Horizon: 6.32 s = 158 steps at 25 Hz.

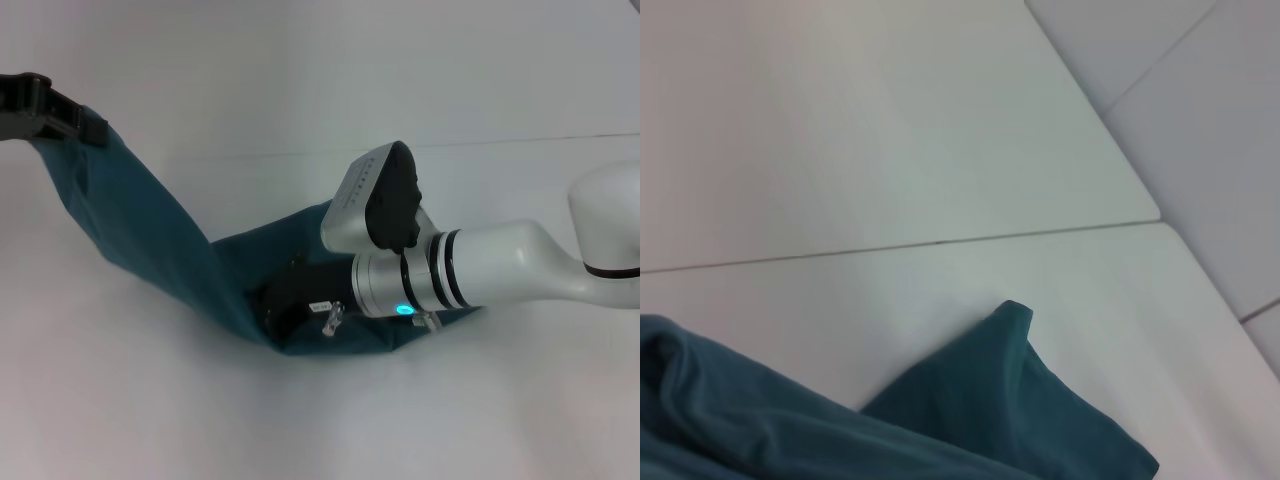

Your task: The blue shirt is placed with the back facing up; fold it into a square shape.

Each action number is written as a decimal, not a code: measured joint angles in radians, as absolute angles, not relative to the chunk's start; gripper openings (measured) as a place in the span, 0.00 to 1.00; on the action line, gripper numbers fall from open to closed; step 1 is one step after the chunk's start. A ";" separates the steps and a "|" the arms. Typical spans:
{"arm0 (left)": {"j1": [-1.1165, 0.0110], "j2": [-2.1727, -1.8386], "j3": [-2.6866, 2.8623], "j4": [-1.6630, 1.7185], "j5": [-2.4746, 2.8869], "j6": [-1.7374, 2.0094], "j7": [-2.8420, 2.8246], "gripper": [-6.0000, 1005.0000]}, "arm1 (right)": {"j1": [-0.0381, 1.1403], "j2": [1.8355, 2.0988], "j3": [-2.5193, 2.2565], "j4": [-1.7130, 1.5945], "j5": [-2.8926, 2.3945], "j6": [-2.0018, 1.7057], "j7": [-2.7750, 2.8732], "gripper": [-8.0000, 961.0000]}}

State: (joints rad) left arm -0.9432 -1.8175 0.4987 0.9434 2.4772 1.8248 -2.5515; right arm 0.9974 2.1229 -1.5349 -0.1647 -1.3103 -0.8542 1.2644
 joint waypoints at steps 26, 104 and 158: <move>-1.080 -1.882 0.649 0.927 2.478 1.713 -2.549 0.13 | 0.518 2.065 -1.004 -0.491 -1.135 -0.772 1.320 0.01; -0.378 -2.064 0.409 0.960 2.069 1.880 -1.777 0.93 | 0.765 2.076 -0.870 -1.098 -2.629 -1.364 2.428 0.53; -0.419 -2.071 0.514 0.942 2.116 1.746 -1.775 0.93 | 0.782 2.086 -1.011 -0.988 -2.467 -1.166 2.383 0.06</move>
State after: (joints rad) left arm -0.4192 -2.0709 0.5142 0.9418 2.1163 1.7457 -1.7747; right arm 0.7816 2.0856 -1.0113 -0.9883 -2.4674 -1.1660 2.3829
